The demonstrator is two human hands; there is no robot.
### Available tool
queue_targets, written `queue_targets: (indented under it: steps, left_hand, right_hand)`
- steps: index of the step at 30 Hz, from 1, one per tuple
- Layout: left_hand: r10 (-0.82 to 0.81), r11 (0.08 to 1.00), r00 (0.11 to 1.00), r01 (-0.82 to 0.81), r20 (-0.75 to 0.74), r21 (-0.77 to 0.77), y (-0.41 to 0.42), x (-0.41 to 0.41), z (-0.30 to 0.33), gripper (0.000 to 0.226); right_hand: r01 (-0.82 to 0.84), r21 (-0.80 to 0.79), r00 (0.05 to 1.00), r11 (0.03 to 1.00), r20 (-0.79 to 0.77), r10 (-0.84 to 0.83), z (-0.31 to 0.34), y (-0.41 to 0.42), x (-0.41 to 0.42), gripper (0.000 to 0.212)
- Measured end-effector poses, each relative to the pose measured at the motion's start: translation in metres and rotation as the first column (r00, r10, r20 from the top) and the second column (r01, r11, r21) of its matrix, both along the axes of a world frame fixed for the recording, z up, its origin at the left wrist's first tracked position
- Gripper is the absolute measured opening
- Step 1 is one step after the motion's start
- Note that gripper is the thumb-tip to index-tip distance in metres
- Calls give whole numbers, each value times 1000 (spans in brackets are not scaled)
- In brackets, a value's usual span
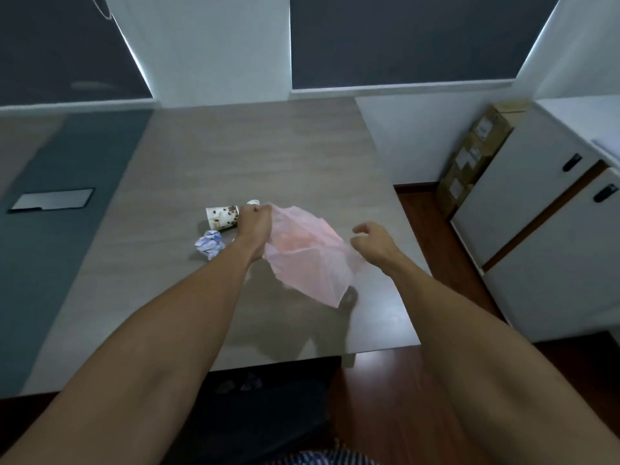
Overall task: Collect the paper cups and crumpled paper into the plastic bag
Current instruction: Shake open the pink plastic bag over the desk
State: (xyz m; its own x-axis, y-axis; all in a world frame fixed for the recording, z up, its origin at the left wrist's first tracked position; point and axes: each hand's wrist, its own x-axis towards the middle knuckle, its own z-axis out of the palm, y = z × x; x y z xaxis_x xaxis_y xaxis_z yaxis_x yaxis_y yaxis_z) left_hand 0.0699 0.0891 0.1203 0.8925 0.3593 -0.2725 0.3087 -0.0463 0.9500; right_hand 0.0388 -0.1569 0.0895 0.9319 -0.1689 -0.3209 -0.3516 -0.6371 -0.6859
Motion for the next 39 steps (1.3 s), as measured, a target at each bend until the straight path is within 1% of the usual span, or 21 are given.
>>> queue_targets:
  steps: [2,4,6,8,9,11,13,14,15,16,17,18,19,20,21,23,27,30,35,37,39]
  left_hand:
    - [-53,999,998,53,42,11,6,-2,6,5]
    - [-116,993,989,113,89,39,14,-5,12,7]
    - [-176,981,975,163,136,105,23,-11,19,9]
    - [-328,927,925,276,193,254,39,-15,26,17]
    - [-447,846,879,355,167,397,50,-17,30,25]
    - [-637,539,768,497,-57,680,70,-20,35,54]
    - [-635,290,738,502,-228,815,83,-20,34,68]
    - [-579,249,779,449,-240,858,83,-23,36,59]
    - [-490,273,847,373,-206,887,83,-21,33,48]
    - [-358,371,916,317,-181,873,81,-24,35,37]
    - [-230,571,958,277,-173,773,79,-26,39,28]
    - [-143,848,963,239,-230,473,73,-28,49,21]
    - [-152,984,947,173,-284,50,68,-23,51,14]
    - [-195,949,929,98,-313,-299,65,-19,56,5]
    - [-209,879,929,41,-305,-475,65,-14,60,8]
    - [-298,798,926,110,-230,-593,66,-7,64,17]
    - [-534,716,831,345,-158,-606,68,-8,78,35]
    - [-583,719,794,407,-170,-563,66,-15,88,19]
    - [-463,727,874,280,-147,-627,87,-8,79,42]
    - [-440,738,891,290,-110,-610,98,-7,73,52]
    - [-369,784,921,239,-122,-572,104,-8,63,40]
  right_hand:
    - [-64,288,998,955,28,59,25,28,1,63]
    - [-192,199,980,961,-18,199,32,58,0,81]
    - [-204,-12,979,979,-9,204,17,78,-2,57]
    - [21,3,994,1000,111,-21,12,85,-4,28]
    - [142,58,977,988,152,-149,18,84,-5,28]
    - [268,120,933,956,215,-288,42,78,-7,30]
    - [310,124,899,942,285,-334,73,72,-6,33]
    - [323,122,881,939,325,-345,87,70,-8,35]
    - [337,130,859,932,363,-361,99,69,-8,37]
    - [358,147,834,922,393,-387,108,69,-10,38]
    - [383,164,806,909,421,-416,113,67,-11,40]
    - [419,168,782,892,433,-448,117,67,-15,42]
    - [454,160,762,876,439,-476,118,65,-19,44]
    - [489,148,749,860,433,-501,119,62,-24,45]
    - [520,144,737,842,422,-528,120,58,-27,45]
    - [558,204,711,805,382,-590,123,46,-33,44]
    - [560,492,657,667,227,-719,134,18,-37,33]
    - [517,673,709,528,8,-705,143,13,-40,23]
    - [377,751,921,541,-243,-305,150,0,-49,32]
    - [307,813,951,494,-239,-197,149,-5,-50,44]
    - [259,881,965,397,-216,-151,145,-5,-50,49]
